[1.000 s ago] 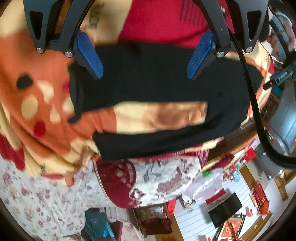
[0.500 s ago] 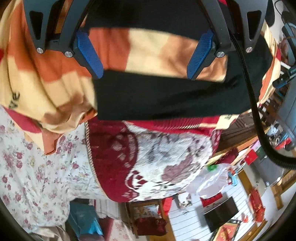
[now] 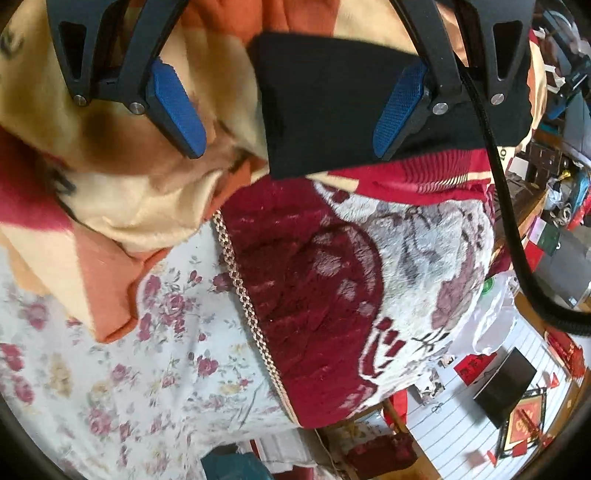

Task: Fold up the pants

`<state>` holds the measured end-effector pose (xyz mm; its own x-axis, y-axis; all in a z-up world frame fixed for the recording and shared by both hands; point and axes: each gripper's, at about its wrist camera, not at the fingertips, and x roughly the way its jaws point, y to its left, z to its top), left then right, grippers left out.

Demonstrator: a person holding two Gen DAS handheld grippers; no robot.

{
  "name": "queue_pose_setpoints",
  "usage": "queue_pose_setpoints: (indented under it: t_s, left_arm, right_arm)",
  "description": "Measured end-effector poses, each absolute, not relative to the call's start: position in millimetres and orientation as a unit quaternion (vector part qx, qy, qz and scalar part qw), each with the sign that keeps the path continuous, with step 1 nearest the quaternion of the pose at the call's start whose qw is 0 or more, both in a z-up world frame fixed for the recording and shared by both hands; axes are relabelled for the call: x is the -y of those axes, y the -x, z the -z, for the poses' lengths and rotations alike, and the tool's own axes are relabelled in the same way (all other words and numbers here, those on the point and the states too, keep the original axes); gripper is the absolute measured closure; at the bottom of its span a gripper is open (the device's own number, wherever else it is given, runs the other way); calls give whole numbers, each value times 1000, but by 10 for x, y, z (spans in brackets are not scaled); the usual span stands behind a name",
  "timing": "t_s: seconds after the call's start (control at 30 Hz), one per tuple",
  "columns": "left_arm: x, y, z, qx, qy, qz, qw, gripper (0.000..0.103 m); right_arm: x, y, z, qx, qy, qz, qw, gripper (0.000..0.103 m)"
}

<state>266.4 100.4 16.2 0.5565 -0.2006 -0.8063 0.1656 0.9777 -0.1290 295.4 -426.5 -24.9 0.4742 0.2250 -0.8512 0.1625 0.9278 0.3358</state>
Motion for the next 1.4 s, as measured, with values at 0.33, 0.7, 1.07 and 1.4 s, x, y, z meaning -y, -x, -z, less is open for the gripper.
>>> queue_pose_setpoints:
  t_s: [0.33, 0.7, 1.07, 1.4]
  left_arm:
    - [-1014, -2900, -104, -471, 4, 132, 872, 4]
    - [-1044, -3020, -47, -480, 7, 157, 863, 4]
    - [-1149, -3246, -30, -484, -18, 192, 853, 4]
    - [-914, -3589, 63, -510, -96, 256, 815, 4]
  right_arm:
    - [4065, -3213, 276, -538, -133, -90, 828, 35]
    - [3955, -3310, 556, -584, -84, -108, 800, 72]
    - [3800, -2957, 191, -501, -54, -120, 855, 93]
    - [3826, -2878, 175, -490, -63, -118, 862, 93]
